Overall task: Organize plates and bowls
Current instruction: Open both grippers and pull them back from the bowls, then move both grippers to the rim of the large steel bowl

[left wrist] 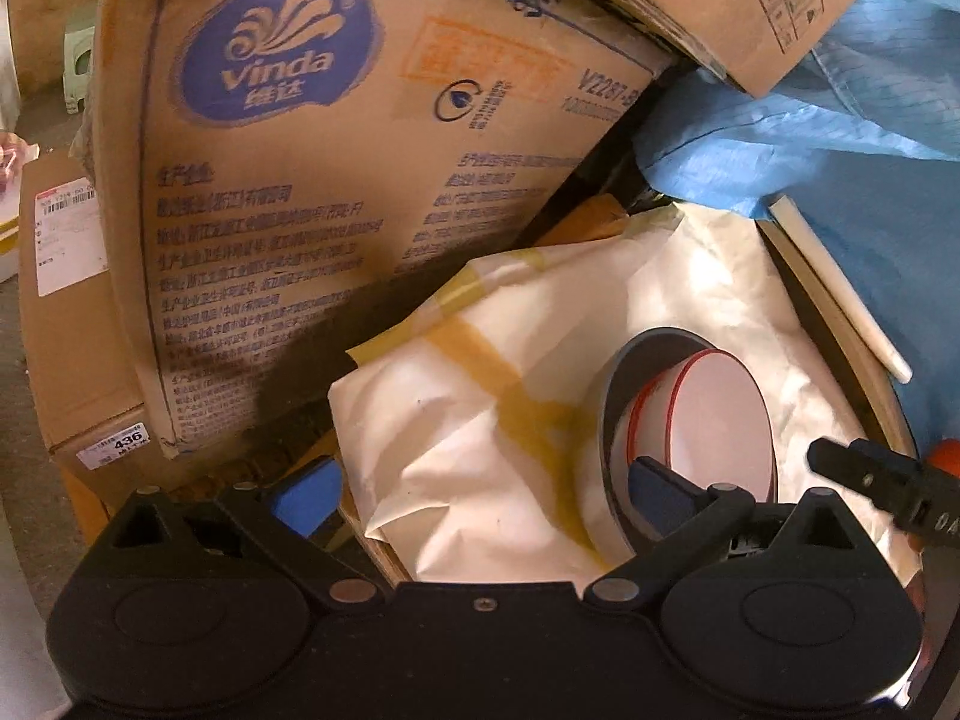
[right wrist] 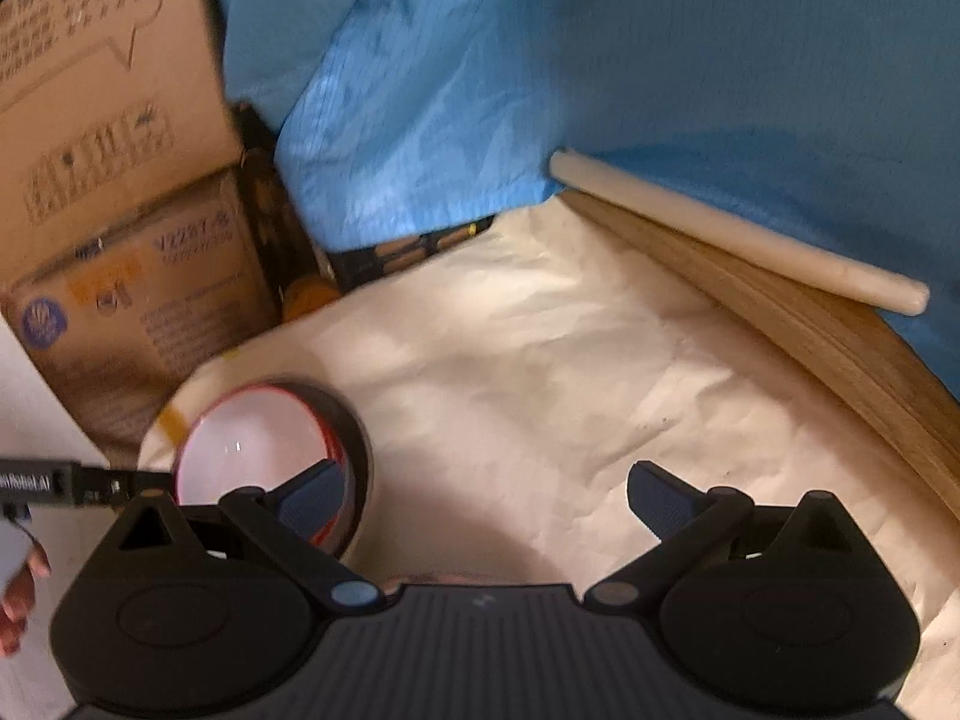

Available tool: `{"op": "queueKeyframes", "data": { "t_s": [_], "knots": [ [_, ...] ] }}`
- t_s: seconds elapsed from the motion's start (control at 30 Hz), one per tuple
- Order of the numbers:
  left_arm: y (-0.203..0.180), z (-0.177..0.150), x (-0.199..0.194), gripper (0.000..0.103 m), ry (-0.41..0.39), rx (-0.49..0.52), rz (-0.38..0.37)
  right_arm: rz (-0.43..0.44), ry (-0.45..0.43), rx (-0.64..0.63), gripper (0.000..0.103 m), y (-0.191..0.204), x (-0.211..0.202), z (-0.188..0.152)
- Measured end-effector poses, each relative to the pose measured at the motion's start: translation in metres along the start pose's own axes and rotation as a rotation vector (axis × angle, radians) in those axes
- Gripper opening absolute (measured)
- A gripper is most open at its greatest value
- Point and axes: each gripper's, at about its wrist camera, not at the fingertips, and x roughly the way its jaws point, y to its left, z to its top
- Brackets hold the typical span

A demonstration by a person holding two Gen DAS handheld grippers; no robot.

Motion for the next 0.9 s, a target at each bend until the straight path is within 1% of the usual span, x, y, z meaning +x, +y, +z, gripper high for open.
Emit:
{"op": "queueKeyframes", "data": {
  "t_s": [0.13,0.3,0.5,0.57,0.73,0.9],
  "knots": [
    [-0.007,0.001,0.0,0.1,-0.008,0.023,0.015,-0.055,0.045,-0.05,0.103,0.008,0.009,-0.004],
    [-0.017,0.002,0.003,0.094,-0.005,0.044,0.042,-0.056,0.062,-0.061,0.103,0.01,0.012,-0.006],
    [-0.02,0.004,0.001,0.08,-0.013,0.056,0.063,-0.041,0.075,-0.052,0.103,0.01,0.015,-0.005],
    [-0.023,0.003,0.0,0.078,-0.016,0.075,0.073,-0.044,0.075,-0.062,0.103,0.013,0.015,-0.005],
    [-0.027,0.003,-0.001,0.075,-0.018,0.086,0.089,-0.072,0.076,-0.099,0.103,0.023,0.016,-0.007],
    [-0.032,0.001,-0.007,0.073,-0.032,0.116,0.106,-0.065,0.075,-0.097,0.103,0.022,0.016,-0.007]
  ]
}}
